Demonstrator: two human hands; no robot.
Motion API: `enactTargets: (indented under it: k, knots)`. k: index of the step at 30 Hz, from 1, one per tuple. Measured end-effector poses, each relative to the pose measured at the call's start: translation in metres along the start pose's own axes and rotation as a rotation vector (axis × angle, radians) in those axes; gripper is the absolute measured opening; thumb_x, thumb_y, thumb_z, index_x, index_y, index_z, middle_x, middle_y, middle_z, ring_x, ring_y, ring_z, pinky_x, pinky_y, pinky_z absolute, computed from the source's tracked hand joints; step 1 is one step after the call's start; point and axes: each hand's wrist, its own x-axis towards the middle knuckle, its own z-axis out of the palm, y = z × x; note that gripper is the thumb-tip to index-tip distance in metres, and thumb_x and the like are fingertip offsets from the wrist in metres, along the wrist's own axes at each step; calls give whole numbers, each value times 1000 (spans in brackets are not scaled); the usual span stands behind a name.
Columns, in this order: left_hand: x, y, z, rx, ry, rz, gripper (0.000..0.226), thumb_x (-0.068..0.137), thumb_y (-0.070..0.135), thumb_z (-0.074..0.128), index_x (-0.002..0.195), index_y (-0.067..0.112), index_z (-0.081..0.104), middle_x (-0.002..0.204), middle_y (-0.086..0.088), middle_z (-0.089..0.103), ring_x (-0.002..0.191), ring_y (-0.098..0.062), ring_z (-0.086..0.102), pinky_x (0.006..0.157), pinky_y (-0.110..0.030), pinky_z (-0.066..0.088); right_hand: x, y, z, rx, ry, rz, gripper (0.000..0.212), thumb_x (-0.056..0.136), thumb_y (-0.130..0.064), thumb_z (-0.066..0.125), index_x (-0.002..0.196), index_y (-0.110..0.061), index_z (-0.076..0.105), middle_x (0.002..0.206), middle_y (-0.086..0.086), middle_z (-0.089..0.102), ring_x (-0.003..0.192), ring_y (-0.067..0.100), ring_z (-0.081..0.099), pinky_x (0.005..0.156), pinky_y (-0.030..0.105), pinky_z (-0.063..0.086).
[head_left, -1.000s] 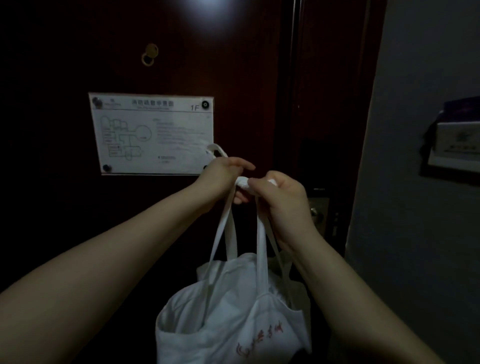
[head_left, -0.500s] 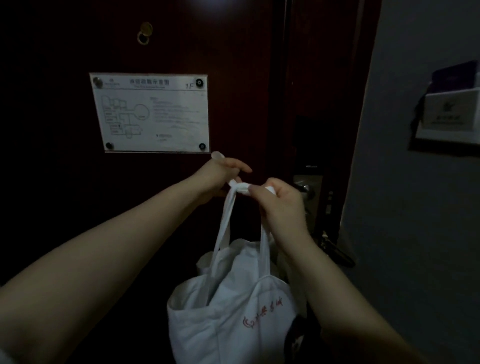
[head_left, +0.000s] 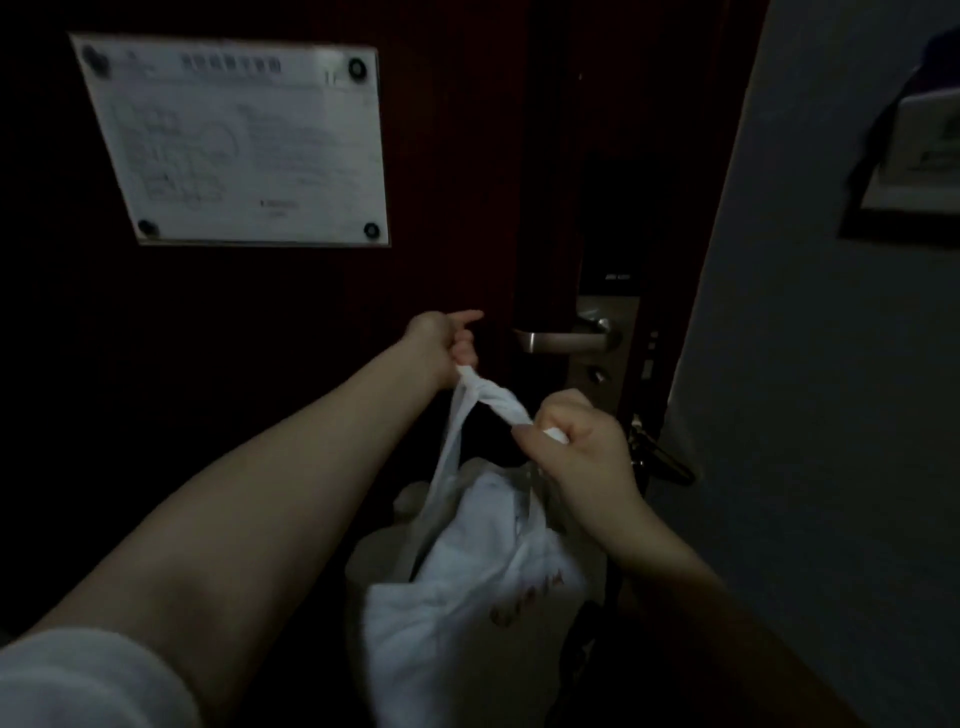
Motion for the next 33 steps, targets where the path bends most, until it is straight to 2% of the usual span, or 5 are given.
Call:
enactTargets:
  k: [5, 10, 15, 20, 33]
  knots:
    - [16, -12, -41, 341, 63, 228, 41, 98, 7, 21, 118, 6, 57, 50, 3, 35, 31, -4, 27, 35, -13, 21, -36, 7, -17, 129, 19, 150, 40, 84, -4, 64, 53, -25, 49, 67, -10, 49, 59, 1, 47, 57, 15, 40]
    - [6, -5, -11, 608, -138, 451, 33, 101, 12, 26, 103, 18, 59, 55, 3, 39, 40, -7, 32, 40, -16, 26, 20, -9, -18, 414, 149, 197, 32, 91, -7, 55, 60, -15, 54, 91, 1, 68, 89, 7, 63, 83, 19, 48]
    - [1, -1, -11, 757, -136, 565, 31, 100, 13, 29, 100, 18, 60, 59, 1, 42, 41, -7, 35, 39, -19, 27, 33, -9, -7, 906, 126, 435, 31, 96, -14, 46, 65, -11, 44, 52, 1, 43, 51, 13, 48, 74, 34, 46]
    - [-5, -10, -31, 820, -131, 643, 28, 99, 10, 35, 99, 14, 62, 61, 3, 44, 48, -4, 40, 43, -14, 31, 29, -7, -10, 784, 126, 485, 34, 97, -14, 45, 64, -16, 37, 46, -5, 30, 40, 8, 26, 52, 26, 30]
    - [-3, -18, -103, 673, 99, 535, 34, 101, 12, 26, 90, 18, 58, 55, -2, 36, 43, -14, 31, 43, -23, 26, 10, 43, -60, 559, 407, 682, 32, 96, -13, 44, 65, -18, 36, 41, -7, 26, 33, 6, 21, 35, 15, 21]
